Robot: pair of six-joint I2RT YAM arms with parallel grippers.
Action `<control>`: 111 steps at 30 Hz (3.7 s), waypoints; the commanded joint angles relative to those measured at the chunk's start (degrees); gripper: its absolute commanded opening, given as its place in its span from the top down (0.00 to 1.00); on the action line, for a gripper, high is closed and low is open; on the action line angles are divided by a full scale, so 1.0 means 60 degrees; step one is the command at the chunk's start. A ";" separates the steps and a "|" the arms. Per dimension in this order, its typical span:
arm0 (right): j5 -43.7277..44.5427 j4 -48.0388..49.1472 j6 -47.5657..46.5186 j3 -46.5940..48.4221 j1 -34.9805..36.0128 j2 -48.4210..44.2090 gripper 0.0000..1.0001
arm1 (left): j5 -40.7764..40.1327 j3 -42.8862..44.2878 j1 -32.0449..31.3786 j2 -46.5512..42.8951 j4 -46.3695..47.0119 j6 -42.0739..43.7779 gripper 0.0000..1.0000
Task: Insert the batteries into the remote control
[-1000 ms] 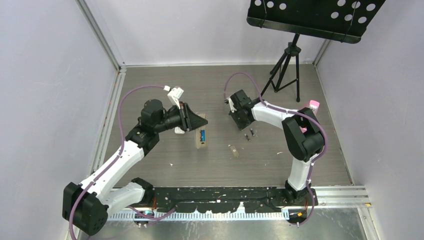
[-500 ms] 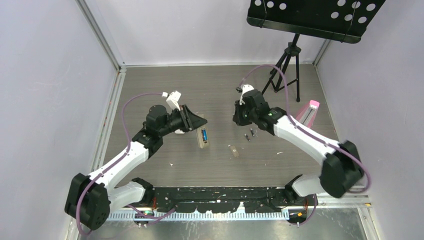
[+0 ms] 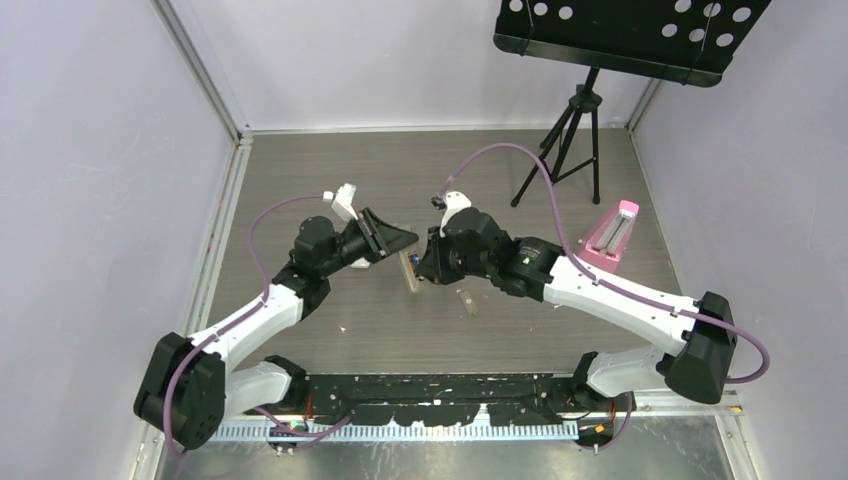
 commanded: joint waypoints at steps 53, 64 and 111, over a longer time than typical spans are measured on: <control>0.2134 0.4161 0.2083 -0.1332 0.0597 -0.3234 0.36 | -0.1343 -0.0855 -0.0102 -0.0983 0.2936 -0.6140 1.00; 0.3314 0.5020 0.4510 -0.2662 0.0597 -0.3924 0.29 | -0.2885 -0.0591 -0.0216 -0.0375 0.4917 -0.7619 1.00; 0.4254 0.3869 0.6108 -0.2397 0.0467 -0.1829 0.68 | -0.1597 -0.0071 -0.0380 0.0303 0.6816 -0.6082 1.00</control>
